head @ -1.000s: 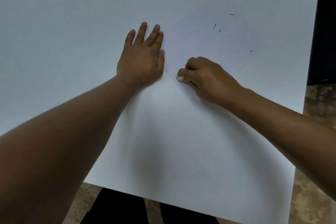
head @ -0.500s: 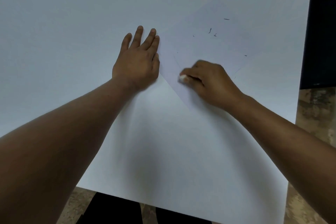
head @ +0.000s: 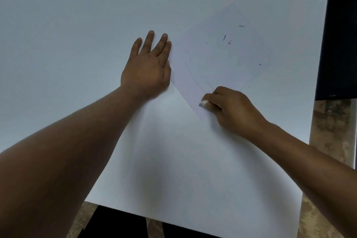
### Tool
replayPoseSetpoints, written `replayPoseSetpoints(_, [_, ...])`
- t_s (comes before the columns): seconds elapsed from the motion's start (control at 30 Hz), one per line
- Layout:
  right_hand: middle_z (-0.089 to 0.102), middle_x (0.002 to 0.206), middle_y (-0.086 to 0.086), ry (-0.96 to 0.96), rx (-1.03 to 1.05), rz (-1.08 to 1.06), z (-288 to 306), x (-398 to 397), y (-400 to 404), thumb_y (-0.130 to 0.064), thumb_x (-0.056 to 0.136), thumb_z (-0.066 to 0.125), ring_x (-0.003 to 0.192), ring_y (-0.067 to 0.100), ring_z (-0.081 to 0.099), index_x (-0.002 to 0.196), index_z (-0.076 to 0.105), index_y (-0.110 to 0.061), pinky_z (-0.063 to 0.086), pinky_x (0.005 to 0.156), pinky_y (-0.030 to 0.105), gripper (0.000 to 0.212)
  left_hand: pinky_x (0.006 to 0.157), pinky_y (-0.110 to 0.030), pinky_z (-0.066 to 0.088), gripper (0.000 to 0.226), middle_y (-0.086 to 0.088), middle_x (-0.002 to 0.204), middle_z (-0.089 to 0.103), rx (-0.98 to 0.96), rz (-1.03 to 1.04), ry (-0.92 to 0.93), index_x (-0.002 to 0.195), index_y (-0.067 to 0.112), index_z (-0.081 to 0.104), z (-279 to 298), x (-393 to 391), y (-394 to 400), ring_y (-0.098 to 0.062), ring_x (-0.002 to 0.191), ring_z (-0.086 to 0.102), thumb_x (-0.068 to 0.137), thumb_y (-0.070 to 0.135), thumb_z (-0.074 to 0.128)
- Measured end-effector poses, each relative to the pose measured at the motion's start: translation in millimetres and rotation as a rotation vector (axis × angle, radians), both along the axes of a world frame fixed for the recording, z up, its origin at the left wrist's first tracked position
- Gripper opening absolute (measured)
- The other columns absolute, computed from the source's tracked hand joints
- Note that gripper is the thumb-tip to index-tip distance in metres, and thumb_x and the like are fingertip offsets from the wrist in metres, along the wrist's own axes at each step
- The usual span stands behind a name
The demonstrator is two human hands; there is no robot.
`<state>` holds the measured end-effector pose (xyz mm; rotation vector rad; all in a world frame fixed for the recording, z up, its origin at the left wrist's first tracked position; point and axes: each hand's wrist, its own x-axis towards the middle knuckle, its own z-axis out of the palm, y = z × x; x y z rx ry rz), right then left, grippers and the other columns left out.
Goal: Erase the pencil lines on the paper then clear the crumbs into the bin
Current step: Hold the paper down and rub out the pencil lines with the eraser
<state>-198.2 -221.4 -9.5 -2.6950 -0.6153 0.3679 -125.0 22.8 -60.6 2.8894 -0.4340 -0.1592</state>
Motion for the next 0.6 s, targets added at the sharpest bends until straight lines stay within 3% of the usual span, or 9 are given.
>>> replayPoseSetpoints(0.13, [0.067, 0.087, -0.003, 0.020, 0.140, -0.112, 9, 40, 27, -0.029, 0.101, 0.055, 0.082, 0.013, 0.061, 0.105, 0.075, -0.021, 0.045, 0.077, 0.026, 0.021, 0.127, -0.050, 0.008, 0.066, -0.005, 0.169, 0.022, -0.045, 0.005, -0.008, 0.161, 0.011, 0.023, -2, -1, 1, -0.032, 0.158, 0.010, 0.100, 0.033, 0.015])
replayPoseSetpoints(0.23, [0.063, 0.083, -0.009, -0.057, 0.154, -0.087, 9, 73, 58, -0.031, 0.100, 0.055, 0.079, 0.010, 0.058, 0.104, 0.075, -0.019, 0.039, 0.071, 0.020, 0.023, 0.127, -0.050, 0.008, 0.063, -0.007, 0.168, 0.027, -0.143, 0.025, -0.015, 0.163, 0.011, 0.016, -1, -4, 3, -0.031, 0.157, 0.013, 0.101, 0.023, 0.025])
replayPoseSetpoints(0.4, [0.060, 0.084, 0.007, -0.165, 0.029, 0.054, -7, 104, 88, -0.027, 0.097, 0.050, 0.077, 0.024, 0.058, 0.097, 0.072, -0.012, 0.046, 0.068, 0.035, 0.027, 0.127, -0.048, 0.009, 0.062, -0.007, 0.161, 0.041, -0.216, 0.056, -0.021, 0.162, 0.007, 0.015, -3, -2, 1, -0.029, 0.157, 0.014, 0.101, 0.011, 0.030])
replayPoseSetpoints(0.6, [0.051, 0.075, 0.011, -0.290, -0.067, 0.232, -11, 105, 79, -0.013, 0.096, 0.054, 0.068, 0.024, 0.044, 0.091, 0.069, 0.000, 0.030, 0.057, 0.030, 0.020, 0.128, -0.046, 0.005, 0.060, -0.006, 0.165, 0.034, -0.207, 0.059, -0.015, 0.161, 0.005, 0.016, -3, -1, -1, -0.027, 0.158, 0.011, 0.103, 0.016, 0.028])
